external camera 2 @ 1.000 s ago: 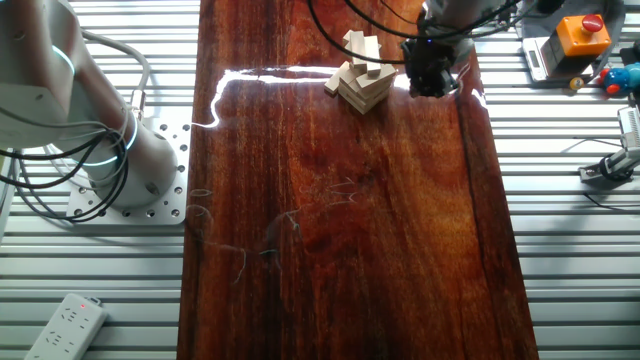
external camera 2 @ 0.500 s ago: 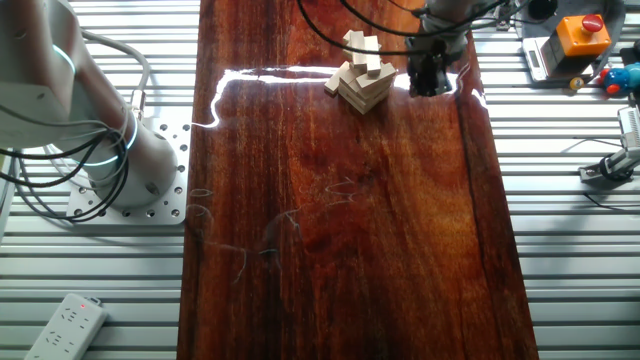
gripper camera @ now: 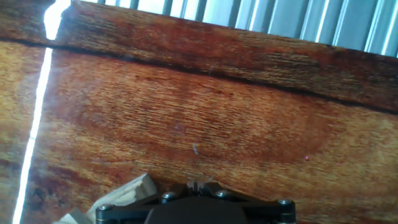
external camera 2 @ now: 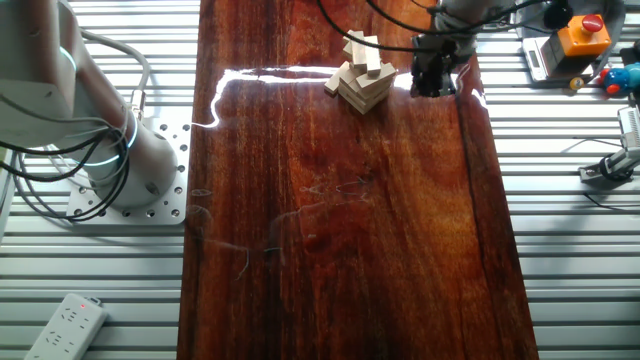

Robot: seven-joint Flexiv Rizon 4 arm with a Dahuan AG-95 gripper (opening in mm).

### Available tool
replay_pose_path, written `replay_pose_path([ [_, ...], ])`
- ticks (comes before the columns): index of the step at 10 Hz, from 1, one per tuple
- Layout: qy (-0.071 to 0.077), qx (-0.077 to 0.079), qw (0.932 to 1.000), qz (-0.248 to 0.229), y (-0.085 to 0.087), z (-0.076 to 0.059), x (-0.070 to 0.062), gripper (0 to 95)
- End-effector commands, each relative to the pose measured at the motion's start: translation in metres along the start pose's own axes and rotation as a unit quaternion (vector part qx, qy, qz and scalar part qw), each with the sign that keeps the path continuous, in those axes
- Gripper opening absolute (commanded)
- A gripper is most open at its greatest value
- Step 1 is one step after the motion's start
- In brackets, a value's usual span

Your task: Play Jenga

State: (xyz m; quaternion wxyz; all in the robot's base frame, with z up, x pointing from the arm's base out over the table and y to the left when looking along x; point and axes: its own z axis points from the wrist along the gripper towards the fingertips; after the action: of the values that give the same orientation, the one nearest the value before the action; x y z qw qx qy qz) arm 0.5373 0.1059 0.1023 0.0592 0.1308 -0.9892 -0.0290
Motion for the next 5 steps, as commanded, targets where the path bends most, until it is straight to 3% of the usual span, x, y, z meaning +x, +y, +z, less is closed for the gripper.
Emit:
replay_pose_path([
  [1, 0.011, -0.011, 0.9997, -0.016, -0.031, -0.011, 0.005, 0.0],
  [3, 0.020, -0.028, 0.9993, -0.014, -0.062, -0.015, 0.011, 0.0],
  [4, 0.025, -0.048, 0.9985, -0.011, -0.081, -0.015, 0.016, 0.0],
  [5, 0.028, -0.053, 0.9982, -0.006, -0.086, -0.015, 0.018, 0.0],
])
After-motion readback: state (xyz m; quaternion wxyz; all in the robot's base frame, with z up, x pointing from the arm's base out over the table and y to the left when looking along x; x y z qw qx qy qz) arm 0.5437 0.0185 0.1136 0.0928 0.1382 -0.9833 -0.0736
